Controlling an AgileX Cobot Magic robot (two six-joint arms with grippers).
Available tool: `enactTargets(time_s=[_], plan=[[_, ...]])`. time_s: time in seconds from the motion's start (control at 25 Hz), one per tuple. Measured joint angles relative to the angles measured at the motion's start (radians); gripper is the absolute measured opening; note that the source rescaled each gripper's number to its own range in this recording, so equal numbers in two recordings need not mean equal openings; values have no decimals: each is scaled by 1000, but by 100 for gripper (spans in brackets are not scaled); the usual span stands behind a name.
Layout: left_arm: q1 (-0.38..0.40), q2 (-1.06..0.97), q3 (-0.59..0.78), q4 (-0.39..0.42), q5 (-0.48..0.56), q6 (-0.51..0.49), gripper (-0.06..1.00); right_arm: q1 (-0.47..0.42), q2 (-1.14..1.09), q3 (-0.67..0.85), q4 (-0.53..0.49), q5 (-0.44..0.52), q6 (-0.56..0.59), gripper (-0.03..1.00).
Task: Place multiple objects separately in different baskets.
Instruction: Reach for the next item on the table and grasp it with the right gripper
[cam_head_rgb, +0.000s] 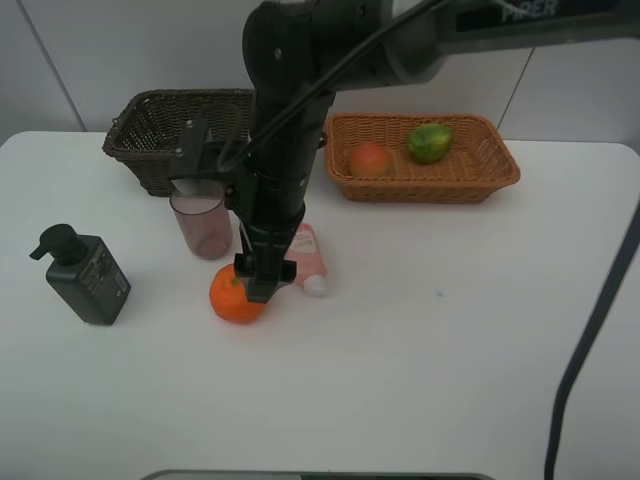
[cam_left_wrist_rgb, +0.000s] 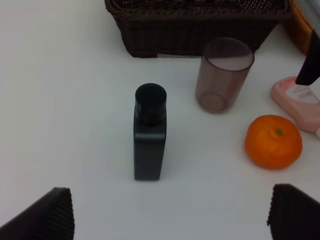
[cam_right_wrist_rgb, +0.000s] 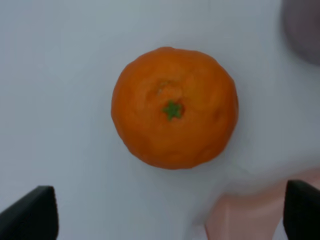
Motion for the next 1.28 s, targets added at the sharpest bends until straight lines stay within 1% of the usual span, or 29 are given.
enactTargets(time_s=[0.12, 0.36, 0.68, 0.84, 1.08, 1.28], plan=[[0, 0, 0, 0, 0, 0, 100, 0, 20, -7, 1, -6, -74, 100], [0, 0, 0, 0, 0, 0, 100, 6, 66, -18, 1, -48, -96, 100], [0, 0, 0, 0, 0, 0, 100, 26, 120, -37, 9, -93, -98, 100], [0, 0, 0, 0, 0, 0, 100, 26, 134, -37, -6, -137, -61, 100], [0, 0, 0, 0, 0, 0, 100, 28, 151, -37, -6, -174, -55, 100], [0, 0, 0, 0, 0, 0, 100, 28, 164, -37, 17, -195, -54, 100]])
